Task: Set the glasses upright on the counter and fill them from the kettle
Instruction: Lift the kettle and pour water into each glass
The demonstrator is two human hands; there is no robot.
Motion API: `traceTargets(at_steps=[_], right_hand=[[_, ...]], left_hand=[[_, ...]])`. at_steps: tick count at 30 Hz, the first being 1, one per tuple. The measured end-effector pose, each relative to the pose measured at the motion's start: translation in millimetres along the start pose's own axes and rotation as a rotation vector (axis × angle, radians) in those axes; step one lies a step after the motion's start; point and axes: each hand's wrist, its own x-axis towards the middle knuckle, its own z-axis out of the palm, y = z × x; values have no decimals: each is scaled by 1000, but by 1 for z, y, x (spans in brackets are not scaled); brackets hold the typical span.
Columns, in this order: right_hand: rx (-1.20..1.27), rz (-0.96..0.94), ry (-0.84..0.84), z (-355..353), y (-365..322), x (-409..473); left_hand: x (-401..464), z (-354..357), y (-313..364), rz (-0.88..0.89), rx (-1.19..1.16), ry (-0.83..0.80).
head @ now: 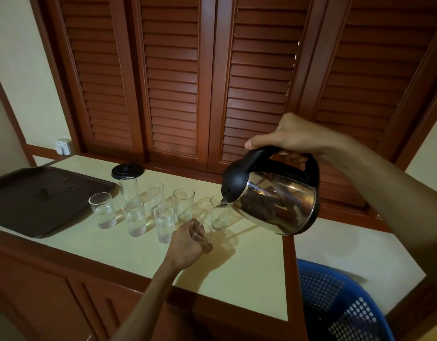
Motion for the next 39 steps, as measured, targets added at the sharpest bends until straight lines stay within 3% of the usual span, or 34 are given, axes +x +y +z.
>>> traceTargets(at_steps=[27,39], right_hand=[[96,10,0,-12,-12,-22],[363,64,-6,8,22,-20]], left_hand=[[-19,-4,16,-7,-133,16],[-9,-13,63,23,-243,59]])
